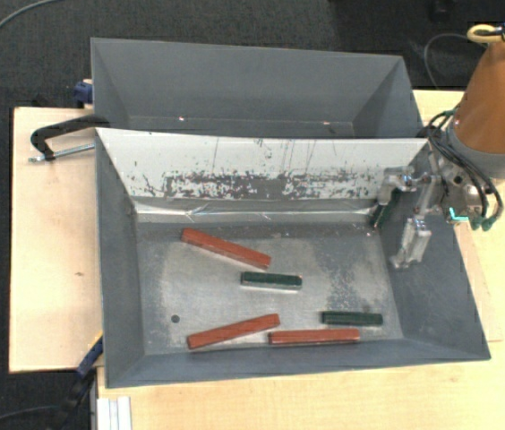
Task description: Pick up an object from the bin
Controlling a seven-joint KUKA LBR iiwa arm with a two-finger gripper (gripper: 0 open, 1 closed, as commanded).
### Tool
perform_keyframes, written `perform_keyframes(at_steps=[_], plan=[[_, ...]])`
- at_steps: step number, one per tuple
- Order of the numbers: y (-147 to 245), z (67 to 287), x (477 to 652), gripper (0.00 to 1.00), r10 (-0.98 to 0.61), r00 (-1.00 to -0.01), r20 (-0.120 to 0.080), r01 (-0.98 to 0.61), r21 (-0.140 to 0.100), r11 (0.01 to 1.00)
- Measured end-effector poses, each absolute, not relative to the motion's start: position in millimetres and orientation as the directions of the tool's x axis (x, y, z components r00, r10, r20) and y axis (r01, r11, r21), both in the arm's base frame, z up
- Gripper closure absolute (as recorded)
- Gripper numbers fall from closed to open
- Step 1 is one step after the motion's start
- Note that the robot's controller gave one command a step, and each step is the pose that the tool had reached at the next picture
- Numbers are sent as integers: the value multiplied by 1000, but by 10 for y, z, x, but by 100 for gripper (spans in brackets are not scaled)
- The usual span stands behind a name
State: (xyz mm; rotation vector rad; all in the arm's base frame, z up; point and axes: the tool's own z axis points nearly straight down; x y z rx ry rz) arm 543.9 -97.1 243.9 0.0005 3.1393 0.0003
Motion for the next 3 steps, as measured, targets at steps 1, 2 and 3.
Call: perform_keyframes(at_steps=[1,2,3], plan=[[-968,2440,5441,100,-1,-1000,-3,-1,0,1000],[-968,2440,5441,0,-1,-1000,-3,-1,0,1000],[-696,1182,5275,0,172,-985,7,172,2,985]])
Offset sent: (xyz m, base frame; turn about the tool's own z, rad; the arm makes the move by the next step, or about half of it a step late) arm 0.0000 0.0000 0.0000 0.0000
